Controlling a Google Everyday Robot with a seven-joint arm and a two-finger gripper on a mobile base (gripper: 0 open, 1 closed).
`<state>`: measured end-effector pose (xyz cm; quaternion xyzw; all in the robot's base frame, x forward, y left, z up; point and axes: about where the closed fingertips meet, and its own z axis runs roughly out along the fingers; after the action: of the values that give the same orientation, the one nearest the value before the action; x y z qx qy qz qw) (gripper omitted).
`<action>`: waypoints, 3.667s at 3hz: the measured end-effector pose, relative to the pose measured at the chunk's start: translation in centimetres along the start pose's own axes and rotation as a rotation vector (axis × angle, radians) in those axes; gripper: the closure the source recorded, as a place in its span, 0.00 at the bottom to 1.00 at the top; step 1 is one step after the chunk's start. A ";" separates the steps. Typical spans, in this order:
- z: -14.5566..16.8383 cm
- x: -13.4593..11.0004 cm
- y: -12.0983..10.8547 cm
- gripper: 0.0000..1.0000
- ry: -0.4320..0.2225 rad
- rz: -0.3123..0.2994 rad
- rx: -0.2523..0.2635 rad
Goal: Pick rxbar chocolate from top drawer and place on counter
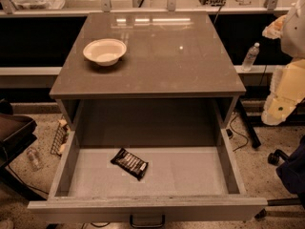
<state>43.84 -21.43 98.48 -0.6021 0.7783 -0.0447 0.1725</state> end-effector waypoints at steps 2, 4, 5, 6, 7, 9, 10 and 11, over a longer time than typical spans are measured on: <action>2.8 -2.6 -0.5 0.00 -0.130 0.035 0.015; 13.2 -7.4 2.1 0.00 -0.361 0.144 0.013; 16.5 -9.3 1.9 0.00 -0.395 0.175 0.070; 20.0 -11.1 2.4 0.00 -0.435 0.228 0.097; 19.8 -11.4 1.7 0.00 -0.451 0.236 0.134; 20.8 -11.9 2.3 0.00 -0.450 0.236 0.111; 25.1 -14.1 4.7 0.00 -0.423 0.224 0.058; 30.9 -16.1 8.0 0.00 -0.393 0.217 -0.011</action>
Offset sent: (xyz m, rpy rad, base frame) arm 0.0608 0.0629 -0.0409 0.3175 -0.1280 0.0211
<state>49.90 0.39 70.75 -0.5128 0.7901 0.0966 0.3215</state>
